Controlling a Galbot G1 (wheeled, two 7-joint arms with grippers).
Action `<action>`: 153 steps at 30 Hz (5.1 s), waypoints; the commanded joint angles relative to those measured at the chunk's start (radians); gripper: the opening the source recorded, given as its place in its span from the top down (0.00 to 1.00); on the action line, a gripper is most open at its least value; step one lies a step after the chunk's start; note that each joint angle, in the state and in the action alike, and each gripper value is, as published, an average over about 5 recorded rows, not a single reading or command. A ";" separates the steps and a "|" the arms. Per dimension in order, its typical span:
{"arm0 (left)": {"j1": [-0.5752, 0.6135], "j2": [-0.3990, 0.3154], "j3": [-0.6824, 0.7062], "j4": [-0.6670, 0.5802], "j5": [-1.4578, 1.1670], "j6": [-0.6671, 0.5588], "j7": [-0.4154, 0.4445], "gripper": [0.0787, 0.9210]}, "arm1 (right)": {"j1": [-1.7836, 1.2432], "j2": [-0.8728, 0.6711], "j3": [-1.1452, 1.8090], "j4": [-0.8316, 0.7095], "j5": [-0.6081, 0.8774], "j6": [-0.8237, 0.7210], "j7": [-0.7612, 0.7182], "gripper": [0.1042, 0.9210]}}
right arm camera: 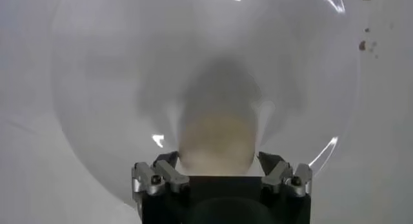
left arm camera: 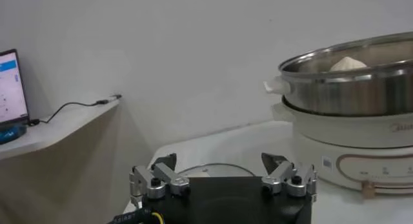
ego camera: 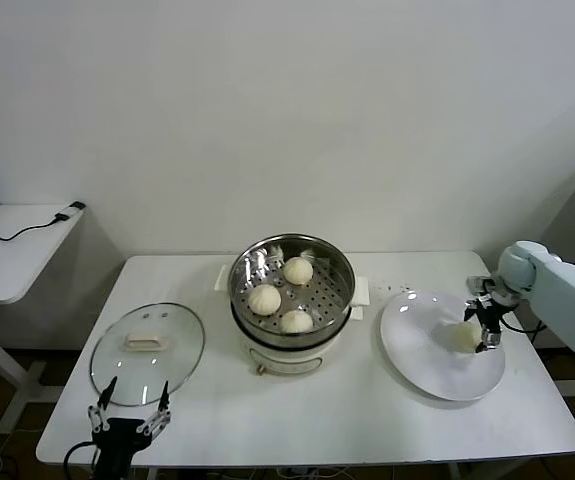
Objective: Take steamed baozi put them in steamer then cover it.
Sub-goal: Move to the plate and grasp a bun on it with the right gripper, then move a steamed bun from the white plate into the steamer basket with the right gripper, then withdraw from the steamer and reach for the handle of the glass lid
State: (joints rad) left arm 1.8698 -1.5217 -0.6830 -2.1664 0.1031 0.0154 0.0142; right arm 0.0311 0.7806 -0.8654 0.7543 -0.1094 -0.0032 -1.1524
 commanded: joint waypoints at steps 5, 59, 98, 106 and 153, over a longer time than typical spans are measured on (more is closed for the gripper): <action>0.003 0.000 -0.002 -0.002 0.000 -0.002 0.000 0.12 | -0.007 0.015 0.010 -0.018 0.007 0.003 -0.006 0.20; -0.016 0.020 0.023 -0.018 -0.125 -0.032 0.023 0.12 | 0.732 0.610 -1.015 0.274 1.086 -0.303 0.195 0.28; -0.052 0.017 0.024 0.004 -0.071 -0.025 0.022 0.12 | 0.814 0.328 -0.868 0.323 1.120 -0.085 0.272 0.12; -0.042 0.020 0.009 0.000 -0.064 -0.024 0.034 0.12 | 0.798 0.010 -0.824 0.555 1.188 0.173 0.602 0.12; -0.319 0.049 -0.029 0.372 1.539 -0.068 -0.160 0.12 | -1.323 0.119 1.330 0.814 0.702 0.146 0.879 0.12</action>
State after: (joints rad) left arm 1.7096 -1.4789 -0.7232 -2.0548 1.2315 -0.0579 -0.0480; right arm -1.1496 0.8162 0.3349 1.5660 0.6667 0.1520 -0.2808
